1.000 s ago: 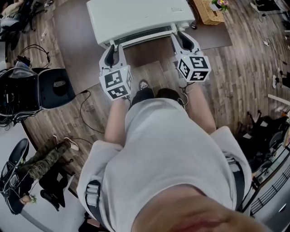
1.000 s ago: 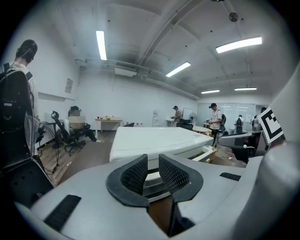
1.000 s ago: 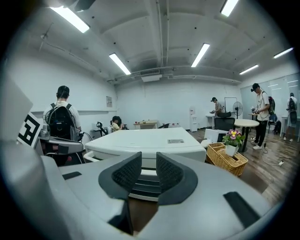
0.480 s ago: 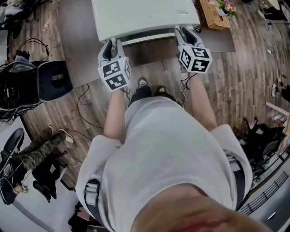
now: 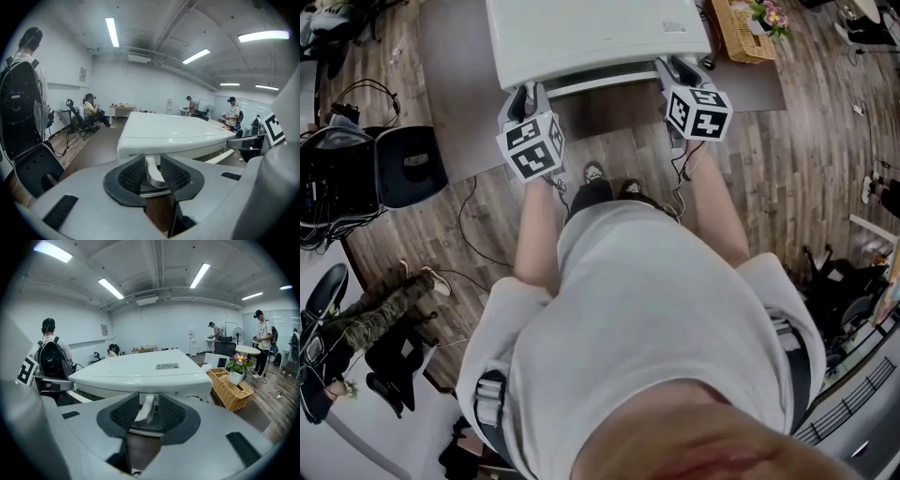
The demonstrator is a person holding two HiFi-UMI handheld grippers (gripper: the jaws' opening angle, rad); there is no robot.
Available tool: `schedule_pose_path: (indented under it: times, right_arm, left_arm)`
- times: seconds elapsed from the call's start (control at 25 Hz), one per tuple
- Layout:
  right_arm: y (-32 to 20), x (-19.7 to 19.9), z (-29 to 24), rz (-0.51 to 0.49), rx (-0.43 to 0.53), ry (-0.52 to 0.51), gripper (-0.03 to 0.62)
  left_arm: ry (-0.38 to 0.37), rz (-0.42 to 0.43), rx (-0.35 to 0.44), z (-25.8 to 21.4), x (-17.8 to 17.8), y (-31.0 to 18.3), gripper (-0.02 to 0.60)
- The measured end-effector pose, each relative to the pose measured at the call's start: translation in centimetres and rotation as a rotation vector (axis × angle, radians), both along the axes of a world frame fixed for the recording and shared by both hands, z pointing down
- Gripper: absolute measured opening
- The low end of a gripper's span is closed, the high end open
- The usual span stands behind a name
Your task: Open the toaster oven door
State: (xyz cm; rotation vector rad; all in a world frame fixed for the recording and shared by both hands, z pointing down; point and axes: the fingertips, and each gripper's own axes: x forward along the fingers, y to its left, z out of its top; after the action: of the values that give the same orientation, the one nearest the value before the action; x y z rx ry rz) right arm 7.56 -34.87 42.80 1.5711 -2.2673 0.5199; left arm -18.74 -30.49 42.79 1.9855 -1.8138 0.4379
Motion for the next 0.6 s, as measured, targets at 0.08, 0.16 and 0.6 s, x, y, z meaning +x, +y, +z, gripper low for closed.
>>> schedule_pose_path:
  times: [0.08,0.16,0.6]
  right_arm:
    - [-0.12,0.02,0.02,-0.006,-0.008,0.005,0.127]
    - [-0.04,-0.17,0.01,-0.01,-0.011,0.009,0.125]
    - [0.67,-0.78,-0.25,-0.018,0.014,0.029,0.092]
  left_arm:
    - [-0.005,-0.001,-0.003,0.03,0.21,-0.08,0.098]
    - [-0.017,0.0,-0.004,0.01,0.22,-0.08,0.098]
    - [-0.029,-0.009,0.023,-0.21,-0.1,0.55,0.098]
